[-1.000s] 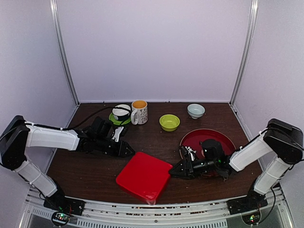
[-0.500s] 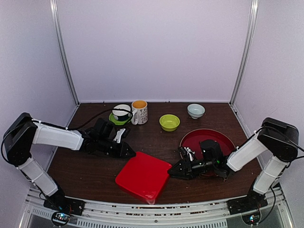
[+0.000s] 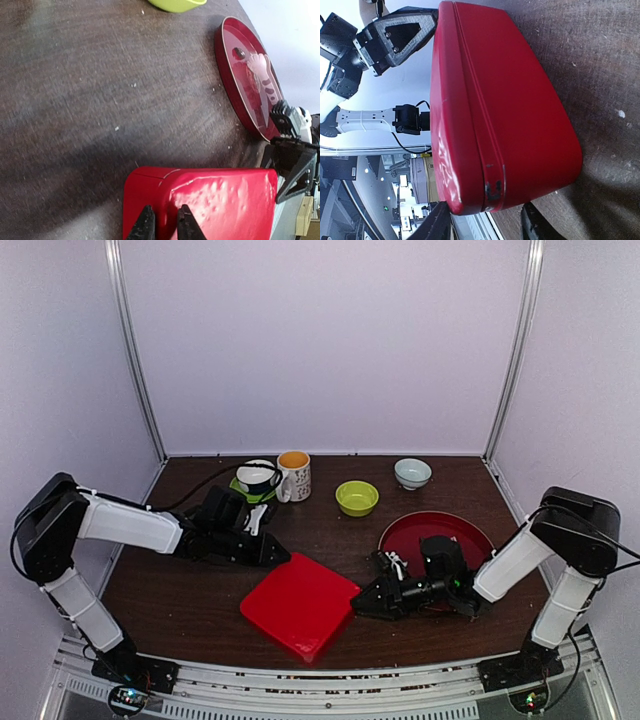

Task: Pack the chocolate
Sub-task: Press the box lid onto the packing box.

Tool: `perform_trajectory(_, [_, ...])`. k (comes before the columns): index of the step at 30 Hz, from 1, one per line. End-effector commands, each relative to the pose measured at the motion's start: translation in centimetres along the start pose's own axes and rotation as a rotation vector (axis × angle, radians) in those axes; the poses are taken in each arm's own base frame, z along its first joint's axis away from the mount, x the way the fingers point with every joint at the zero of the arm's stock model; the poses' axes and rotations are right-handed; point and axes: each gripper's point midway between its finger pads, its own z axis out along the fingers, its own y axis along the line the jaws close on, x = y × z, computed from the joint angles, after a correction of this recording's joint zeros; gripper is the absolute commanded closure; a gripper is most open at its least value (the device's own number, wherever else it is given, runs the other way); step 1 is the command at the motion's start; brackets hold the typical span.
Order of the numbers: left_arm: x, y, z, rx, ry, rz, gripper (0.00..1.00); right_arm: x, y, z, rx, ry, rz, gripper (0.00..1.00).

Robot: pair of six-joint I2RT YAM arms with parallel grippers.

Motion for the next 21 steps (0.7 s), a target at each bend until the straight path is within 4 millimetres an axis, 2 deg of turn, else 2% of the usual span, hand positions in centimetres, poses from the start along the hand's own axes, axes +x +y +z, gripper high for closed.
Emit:
perform_trajectory(1, [2.1, -1.8, 1.8, 0.055, 0.076, 0.021, 0.83, -1.3, -0.8, 0.6, 0.021, -0.058, -0.011, 0.59])
perform_trajectory(8, [1.6, -2.4, 2.6, 0.07, 0.079, 0.029, 0.83, -1.1, -0.8, 0.6, 0.009, -0.054, -0.003, 0.73])
perform_trajectory(21, [1.8, -2.8, 3.7, 0.094, 0.079, 0.018, 0.82, -0.7, -1.1, 0.4, 0.015, -0.046, -0.002, 0.87])
